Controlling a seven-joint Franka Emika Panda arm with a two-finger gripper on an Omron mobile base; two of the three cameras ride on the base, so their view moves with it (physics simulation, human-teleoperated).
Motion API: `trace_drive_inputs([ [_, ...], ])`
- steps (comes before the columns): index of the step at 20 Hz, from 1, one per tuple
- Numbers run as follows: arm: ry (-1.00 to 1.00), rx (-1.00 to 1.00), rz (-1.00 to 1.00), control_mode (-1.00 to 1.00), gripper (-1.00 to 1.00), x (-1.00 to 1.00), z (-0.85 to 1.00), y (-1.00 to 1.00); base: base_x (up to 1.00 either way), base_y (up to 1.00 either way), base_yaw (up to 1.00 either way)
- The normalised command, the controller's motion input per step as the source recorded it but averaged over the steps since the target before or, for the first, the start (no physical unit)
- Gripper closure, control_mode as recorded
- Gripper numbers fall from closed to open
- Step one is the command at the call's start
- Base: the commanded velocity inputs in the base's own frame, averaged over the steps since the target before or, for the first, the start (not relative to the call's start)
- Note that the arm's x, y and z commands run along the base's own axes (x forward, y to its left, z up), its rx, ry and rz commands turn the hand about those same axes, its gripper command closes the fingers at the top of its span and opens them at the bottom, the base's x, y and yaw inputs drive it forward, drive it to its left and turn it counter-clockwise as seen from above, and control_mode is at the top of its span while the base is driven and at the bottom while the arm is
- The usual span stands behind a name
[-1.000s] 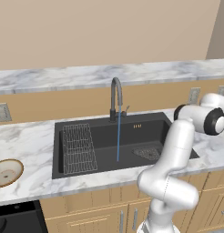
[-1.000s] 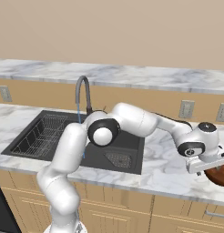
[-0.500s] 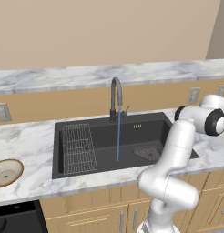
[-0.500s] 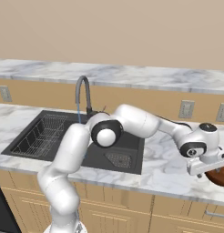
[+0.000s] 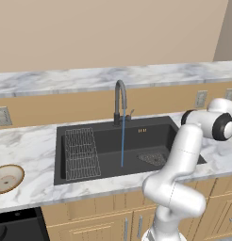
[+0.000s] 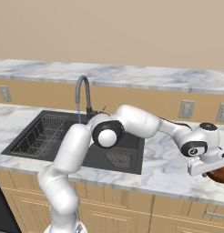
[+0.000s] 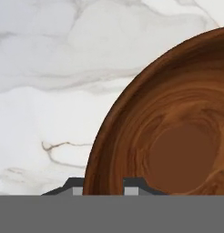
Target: Rinse each bowl for a few seconds and place them down in the sink or on the counter.
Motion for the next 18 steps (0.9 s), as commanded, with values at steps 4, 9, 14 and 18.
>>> trace_drive_inputs([
  [4, 0.03, -0.01, 0.00, -1.00, 1.00, -0.08, -0.09, 0.00, 0.00, 0.00, 0.00],
  [9, 0.02, -0.02, 0.04, -1.00, 1.00, -0.06, 0.07, 0.00, 0.00, 0.00, 0.00],
  [14, 0.00, 0.00, 0.12, -1.00, 1.00, -0.21, 0.34, 0.01, 0.00, 0.00, 0.00],
  [18, 0.00, 0.00, 0.15, -1.00, 1.00, -0.27, 0.31, 0.04, 0.00, 0.00, 0.00],
])
